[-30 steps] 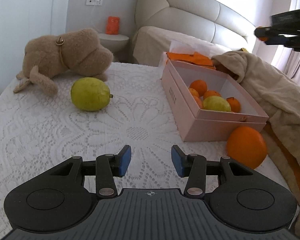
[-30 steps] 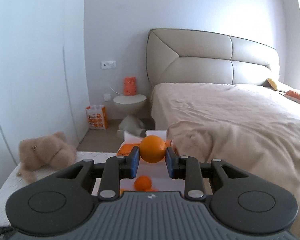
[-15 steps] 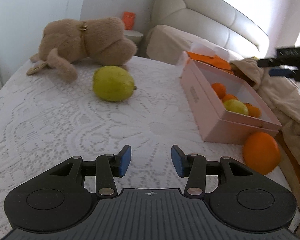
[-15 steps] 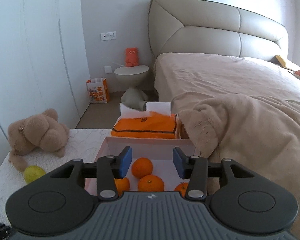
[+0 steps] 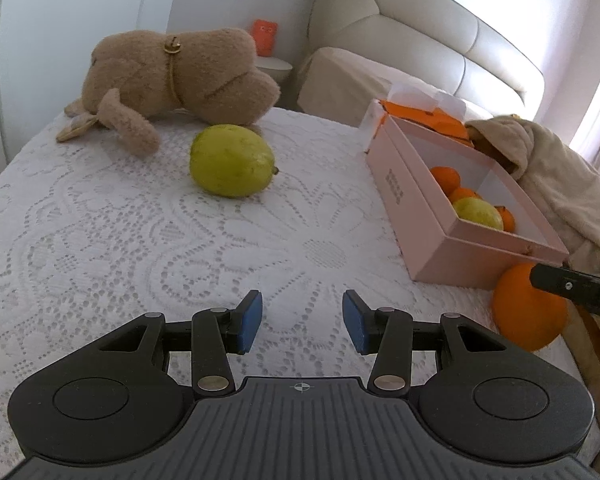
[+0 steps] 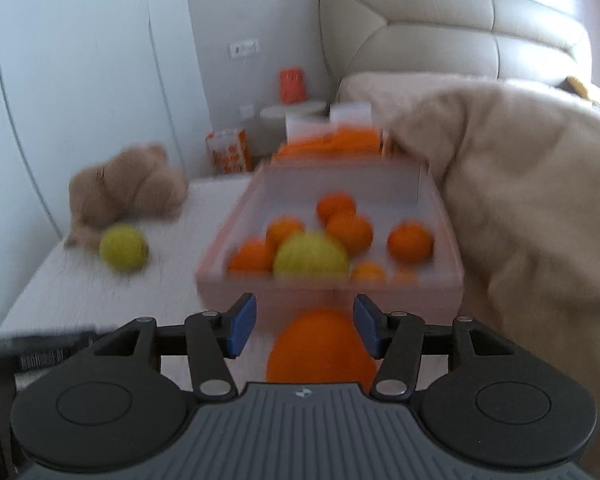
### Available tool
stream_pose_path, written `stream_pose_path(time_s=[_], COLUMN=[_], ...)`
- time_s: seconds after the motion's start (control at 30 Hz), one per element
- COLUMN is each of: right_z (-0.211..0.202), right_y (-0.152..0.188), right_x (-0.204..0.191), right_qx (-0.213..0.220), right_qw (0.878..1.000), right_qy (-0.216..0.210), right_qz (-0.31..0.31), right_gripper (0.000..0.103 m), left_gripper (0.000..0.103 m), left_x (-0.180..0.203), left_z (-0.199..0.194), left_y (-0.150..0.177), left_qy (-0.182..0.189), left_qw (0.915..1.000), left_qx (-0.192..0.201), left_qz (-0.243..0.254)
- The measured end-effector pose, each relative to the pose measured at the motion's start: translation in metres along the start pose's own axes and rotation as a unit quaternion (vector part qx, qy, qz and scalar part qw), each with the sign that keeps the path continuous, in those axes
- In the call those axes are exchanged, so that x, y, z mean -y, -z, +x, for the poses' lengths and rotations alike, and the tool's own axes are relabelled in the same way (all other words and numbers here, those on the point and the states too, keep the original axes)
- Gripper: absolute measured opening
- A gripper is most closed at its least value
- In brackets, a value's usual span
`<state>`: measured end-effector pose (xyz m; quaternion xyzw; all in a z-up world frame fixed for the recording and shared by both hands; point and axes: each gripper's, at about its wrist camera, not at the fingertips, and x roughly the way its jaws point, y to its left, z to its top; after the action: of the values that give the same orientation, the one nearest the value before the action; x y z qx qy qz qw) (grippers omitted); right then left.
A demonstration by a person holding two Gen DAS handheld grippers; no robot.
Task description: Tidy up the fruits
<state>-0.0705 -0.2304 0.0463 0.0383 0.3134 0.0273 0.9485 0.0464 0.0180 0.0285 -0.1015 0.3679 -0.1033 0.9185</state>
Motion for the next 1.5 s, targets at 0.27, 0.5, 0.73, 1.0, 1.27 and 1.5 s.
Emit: stream_pose_path(time_s=[0.27,0.5,0.73,1.0,1.27,1.5], right_z=[0.002,0.002,0.003,0.014,0.025,0.026], right_y=[0.019,0.033,0.040,0.048,0.049,0.050], right_x=[-0.011,-0.020,-0.015,-0.010,-0.005,-0.006], right_qx=[0.019,0.036,0.042,0.030,-0.006,-0.008], right_qw=[0.998,0.994,0.993,0.993,0.996,0.996], right_qy=[0.039,0.065,0.069,0.085,0.056,0.056], right_qz=[-0.040,-0.083,-0.081,-0.081,-0.065,-0.067], right_gripper=[0.062,0.068,0.070,0.074,0.073,0.073], left_gripper=[0.049,0.049,0.049,0.051,0.060,0.066], left_x=[0.008,-0.003,-0.017,0.021,-0.005,-0.046], left_z=[0.002,0.012,0.041,0.074,0.059,0.034], left_y=[0.000,-0.045,-0.100,-0.092,-0.092,-0.101], left_qy=[-0.004,-0.036,-0.078,-0.158,-0.122,-0.139], left_qw=[0.9997,0.9977,0.9940,0.9685,0.9761,0.9811], left_qx=[-0.008,0.040,0.074,0.053,0.058,0.097], left_qz=[0.020,0.041,0.021,0.185,0.170,0.094])
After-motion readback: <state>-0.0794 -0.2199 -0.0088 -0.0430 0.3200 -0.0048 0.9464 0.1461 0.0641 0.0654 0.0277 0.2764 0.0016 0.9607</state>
